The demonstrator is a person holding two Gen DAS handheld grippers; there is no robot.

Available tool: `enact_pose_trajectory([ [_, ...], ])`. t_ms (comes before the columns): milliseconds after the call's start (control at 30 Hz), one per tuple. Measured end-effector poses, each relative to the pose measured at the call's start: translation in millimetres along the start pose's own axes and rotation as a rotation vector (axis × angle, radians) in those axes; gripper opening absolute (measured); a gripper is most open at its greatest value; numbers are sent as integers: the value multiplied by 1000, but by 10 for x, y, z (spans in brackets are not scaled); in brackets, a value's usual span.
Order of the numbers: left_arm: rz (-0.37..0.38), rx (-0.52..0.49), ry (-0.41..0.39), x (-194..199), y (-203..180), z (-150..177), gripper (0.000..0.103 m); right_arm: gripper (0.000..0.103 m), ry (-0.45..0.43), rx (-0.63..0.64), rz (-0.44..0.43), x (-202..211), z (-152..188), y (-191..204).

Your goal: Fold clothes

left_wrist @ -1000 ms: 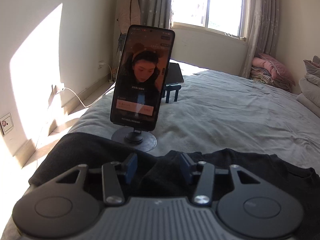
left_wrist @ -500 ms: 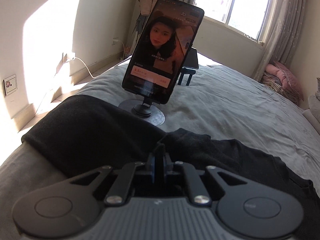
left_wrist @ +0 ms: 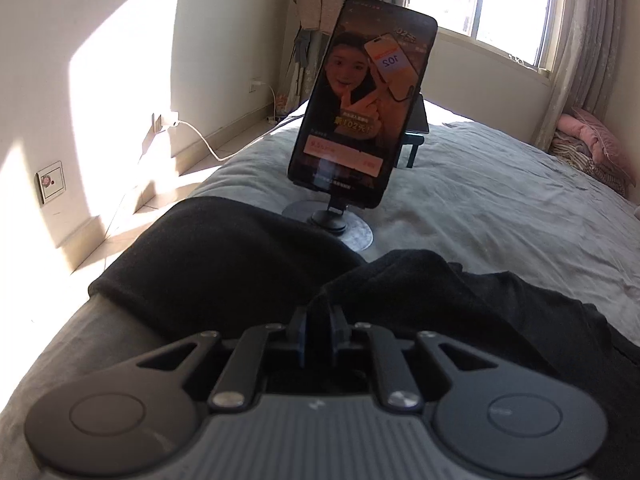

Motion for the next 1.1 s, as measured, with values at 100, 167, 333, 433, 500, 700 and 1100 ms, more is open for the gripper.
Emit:
enact_pose_trajectory([
  [100,50,62,-10,55,77,-44,36,23,1,-17,-24,50,-16,-2],
  [167,79,99,-25,88,115,-91,44,57,-34,-46,-41,144,-43,-41],
  [333,150,135,-23,18,82,-153,45,63,-96,-163,-25,252,-68,-254],
  [433,167,125,0,-63,-15,-120,45,63,-87,-219,9,216,-51,-367],
  [500,158,113,-2,-93,-79,-87,43,63,-84,-243,25,188,-39,-414],
  [700,113,0,-82,0,-240,-75,14,63,-79,-277,81,151,19,-544],
  [1100,-12,28,-84,221,60,-142,58,63,-99,-319,192,-123,-168,-848],
])
Point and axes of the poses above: each gripper's, at about its wrist camera, not at the fingertips, and x roughly against the way its jaws point, y to its left, z to its underside, the point moved 7 cm from there along -x, roughly the way its jaws point, and after that the axes turned 2 degrees about x, right-handed, at the moved point
